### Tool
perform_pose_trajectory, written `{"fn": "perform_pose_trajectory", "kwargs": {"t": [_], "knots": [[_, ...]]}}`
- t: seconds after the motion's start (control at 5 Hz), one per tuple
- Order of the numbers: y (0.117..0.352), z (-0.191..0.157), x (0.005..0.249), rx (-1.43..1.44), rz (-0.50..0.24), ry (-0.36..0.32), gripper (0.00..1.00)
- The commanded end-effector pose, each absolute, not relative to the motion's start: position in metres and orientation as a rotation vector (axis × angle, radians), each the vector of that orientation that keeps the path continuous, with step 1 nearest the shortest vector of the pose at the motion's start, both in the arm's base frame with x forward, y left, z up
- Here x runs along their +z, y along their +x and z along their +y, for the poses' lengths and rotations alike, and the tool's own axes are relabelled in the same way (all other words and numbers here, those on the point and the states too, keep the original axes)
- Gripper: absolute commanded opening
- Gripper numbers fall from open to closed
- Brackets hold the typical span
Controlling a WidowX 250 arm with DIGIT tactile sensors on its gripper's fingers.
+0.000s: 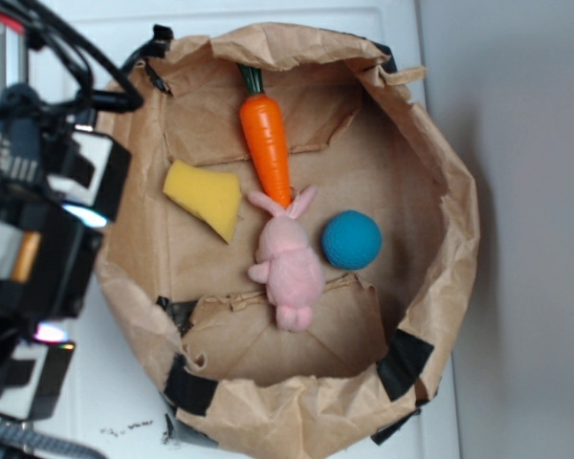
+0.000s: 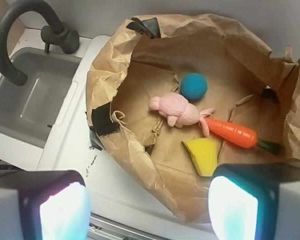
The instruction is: Grab the green sponge.
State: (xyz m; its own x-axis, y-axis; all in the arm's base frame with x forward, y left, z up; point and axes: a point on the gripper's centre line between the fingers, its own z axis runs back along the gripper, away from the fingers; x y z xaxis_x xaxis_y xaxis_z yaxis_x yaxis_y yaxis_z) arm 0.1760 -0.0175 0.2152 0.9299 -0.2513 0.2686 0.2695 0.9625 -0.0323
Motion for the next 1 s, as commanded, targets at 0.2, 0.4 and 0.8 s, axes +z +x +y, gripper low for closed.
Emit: {"fn": "perform_pose_trajectory", "kwargs": {"t": [0.2, 0.4, 0.8], "knots": [[0.209, -0.004, 0.185, -0.211, -0.235, -0.062, 1.00], [0.224, -0.001, 0.172, -0.183, -0.194, -0.023, 1.00], [0.229, 0.013, 0.125, -0.158, -0.224, 0.109, 1.00]]}}
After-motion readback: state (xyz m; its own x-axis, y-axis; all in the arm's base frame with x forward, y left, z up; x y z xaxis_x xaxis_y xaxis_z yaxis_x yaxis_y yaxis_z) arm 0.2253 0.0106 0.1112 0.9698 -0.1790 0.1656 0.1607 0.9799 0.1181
